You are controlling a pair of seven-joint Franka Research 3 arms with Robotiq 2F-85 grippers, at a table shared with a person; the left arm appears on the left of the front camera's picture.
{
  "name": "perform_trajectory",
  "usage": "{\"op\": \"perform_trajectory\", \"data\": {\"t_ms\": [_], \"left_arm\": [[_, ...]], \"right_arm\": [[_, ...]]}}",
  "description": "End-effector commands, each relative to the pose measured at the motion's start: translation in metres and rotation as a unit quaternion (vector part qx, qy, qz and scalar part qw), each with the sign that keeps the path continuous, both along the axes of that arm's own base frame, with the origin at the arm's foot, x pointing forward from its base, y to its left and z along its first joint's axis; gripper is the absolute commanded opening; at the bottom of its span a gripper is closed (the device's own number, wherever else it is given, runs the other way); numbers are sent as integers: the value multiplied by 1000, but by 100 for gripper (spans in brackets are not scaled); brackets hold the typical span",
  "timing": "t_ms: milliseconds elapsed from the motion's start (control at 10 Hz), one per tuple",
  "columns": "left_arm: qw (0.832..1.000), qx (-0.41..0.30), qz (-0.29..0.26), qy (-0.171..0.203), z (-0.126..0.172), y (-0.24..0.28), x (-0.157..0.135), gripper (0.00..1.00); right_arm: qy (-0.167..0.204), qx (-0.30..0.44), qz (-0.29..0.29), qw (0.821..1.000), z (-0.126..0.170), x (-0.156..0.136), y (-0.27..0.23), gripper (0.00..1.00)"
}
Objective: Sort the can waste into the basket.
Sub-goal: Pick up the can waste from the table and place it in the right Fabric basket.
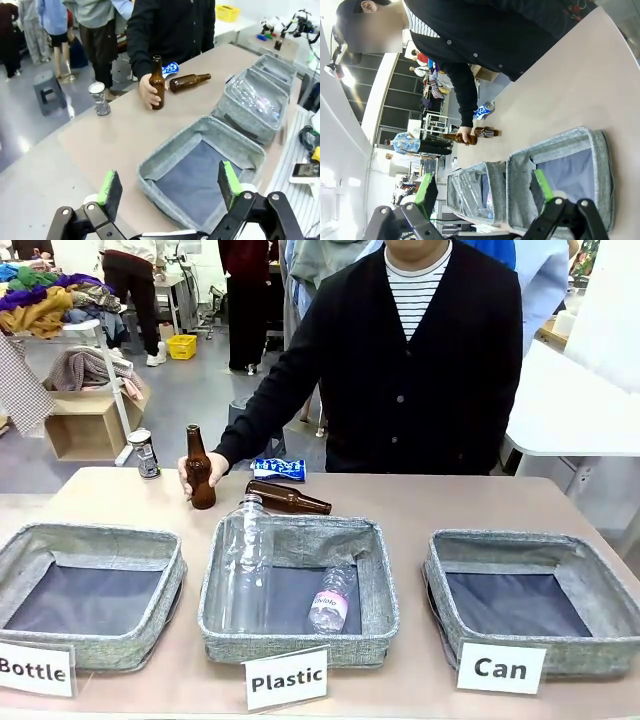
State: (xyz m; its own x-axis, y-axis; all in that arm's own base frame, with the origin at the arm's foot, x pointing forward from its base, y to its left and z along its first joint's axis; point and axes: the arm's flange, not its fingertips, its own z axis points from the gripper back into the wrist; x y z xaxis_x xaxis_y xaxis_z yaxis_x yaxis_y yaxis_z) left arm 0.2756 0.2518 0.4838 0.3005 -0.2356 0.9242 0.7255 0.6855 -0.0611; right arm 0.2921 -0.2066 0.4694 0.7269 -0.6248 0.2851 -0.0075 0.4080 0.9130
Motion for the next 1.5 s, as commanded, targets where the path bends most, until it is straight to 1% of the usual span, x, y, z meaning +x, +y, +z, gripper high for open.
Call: {"op": "perform_trajectory", "data": {"t_ms": [0,100,400,500,600,700,800,900,1100,1400], "left_arm": [[1000,3,-9,-9,12,-10,19,100],[1000,0,0,0,0,0,0,100],[1000,0,0,0,0,0,0,100],[1000,-2,2,5,2,-1,4,100],[1000,-9,5,-16,22,26,9,100],[999,2,11,-40,51,68,-7,100],[998,-4,-25,-52,69,95,-20,100],[998,1,-7,-69,79,110,-27,100],[991,-21,0,-129,86,128,-43,100],[991,-19,7,-135,85,122,-40,100]], "right_arm": [[-22,1,0,1000,0,3,0,100],[-22,1,0,1000,0,3,0,100],[-22,1,0,1000,0,3,0,100],[-22,1,0,1000,0,3,0,100],[-22,1,0,1000,0,3,0,100],[-22,1,0,1000,0,3,0,100],[-22,1,0,1000,0,3,0,100],[-22,1,0,1000,0,3,0,100],[-22,1,0,1000,0,3,0,100],[-22,1,0,1000,0,3,0,100]]}}
